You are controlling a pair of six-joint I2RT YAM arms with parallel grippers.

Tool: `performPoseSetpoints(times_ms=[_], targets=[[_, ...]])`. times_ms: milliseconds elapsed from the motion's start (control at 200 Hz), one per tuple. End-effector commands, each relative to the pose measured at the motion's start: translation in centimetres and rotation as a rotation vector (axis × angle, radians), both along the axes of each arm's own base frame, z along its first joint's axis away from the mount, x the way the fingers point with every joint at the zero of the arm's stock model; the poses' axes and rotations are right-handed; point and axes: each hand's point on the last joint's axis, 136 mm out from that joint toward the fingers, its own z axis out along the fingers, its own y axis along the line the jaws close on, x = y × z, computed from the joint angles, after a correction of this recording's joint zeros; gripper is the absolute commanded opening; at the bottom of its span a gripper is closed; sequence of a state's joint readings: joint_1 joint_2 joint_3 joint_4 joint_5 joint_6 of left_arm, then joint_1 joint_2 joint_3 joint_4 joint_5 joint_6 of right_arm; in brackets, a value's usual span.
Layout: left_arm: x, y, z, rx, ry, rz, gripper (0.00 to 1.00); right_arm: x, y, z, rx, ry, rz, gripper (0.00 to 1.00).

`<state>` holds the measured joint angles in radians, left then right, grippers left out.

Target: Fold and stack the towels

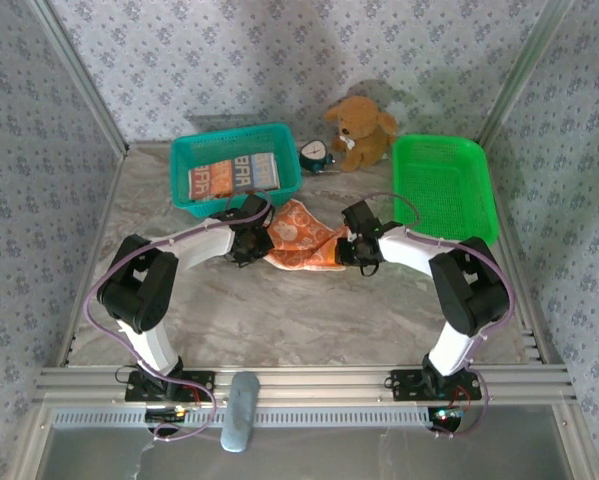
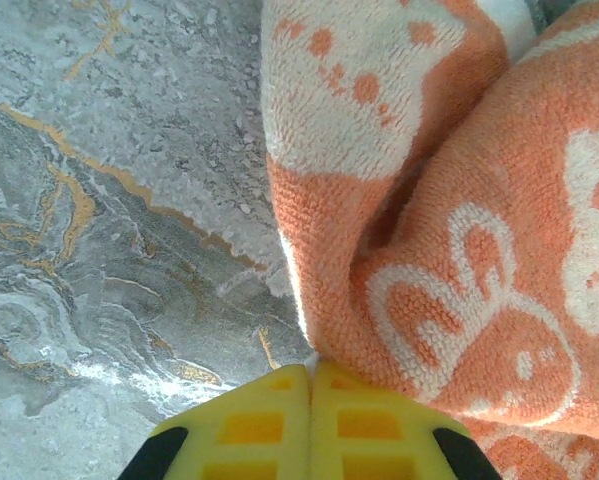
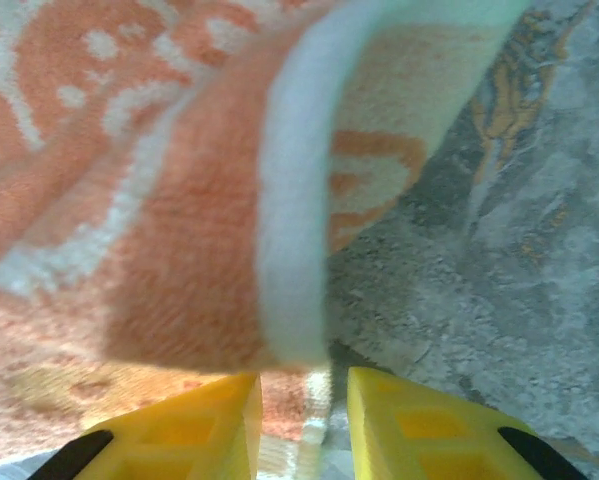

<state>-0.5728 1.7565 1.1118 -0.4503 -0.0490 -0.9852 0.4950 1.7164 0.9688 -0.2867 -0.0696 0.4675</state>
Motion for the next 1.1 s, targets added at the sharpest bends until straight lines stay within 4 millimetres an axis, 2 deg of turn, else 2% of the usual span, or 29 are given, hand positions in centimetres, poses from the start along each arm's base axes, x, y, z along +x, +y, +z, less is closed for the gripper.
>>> performPoseSetpoints(times_ms=[0, 160, 365, 515, 765, 810, 944, 1034, 1094], targets=[[0.0, -0.5, 0.2, 0.003, 0.01, -0.021, 0.0, 0.3, -0.1, -0.9, -0.016, 0.025, -0.022, 0.3], [-0.1, -0.4, 0.2, 0.004, 0.012, -0.017, 0.0, -0.6, -0.1, -1.6, -0.06, 0.046, -0.019, 0.31], [0.0, -0.4, 0.2, 0.003, 0.008, -0.014, 0.0, -2.7, -1.2, -1.1, -0.102, 0.04, -0.061, 0.34], [0.0, -0.6, 0.0, -0.001, 0.01, -0.016, 0.0, -3.9, -1.2, -1.0, -0.116, 0.034, -0.069, 0.35], [-0.2, -0.5, -0.3, 0.0, 0.018, -0.017, 0.0, -5.2, -0.6, -2.7, -0.14, 0.075, -0.066, 0.34], [-0.2, -0.5, -0.3, 0.0, 0.018, -0.016, 0.0, -5.3, -0.5, -3.1, -0.146, 0.079, -0.062, 0.3], [-0.5, -0.4, -0.4, -0.006, 0.018, -0.013, 0.0, -6.0, -0.1, -4.1, -0.136, 0.101, -0.082, 0.11], [-0.6, -0.4, -0.2, -0.009, 0.014, -0.013, 0.0, -6.4, 0.0, -3.8, -0.144, 0.088, -0.083, 0.0], [-0.7, -0.4, 0.3, -0.013, 0.003, -0.011, 0.0, -6.4, -0.2, -3.0, -0.147, 0.068, -0.088, 0.0]])
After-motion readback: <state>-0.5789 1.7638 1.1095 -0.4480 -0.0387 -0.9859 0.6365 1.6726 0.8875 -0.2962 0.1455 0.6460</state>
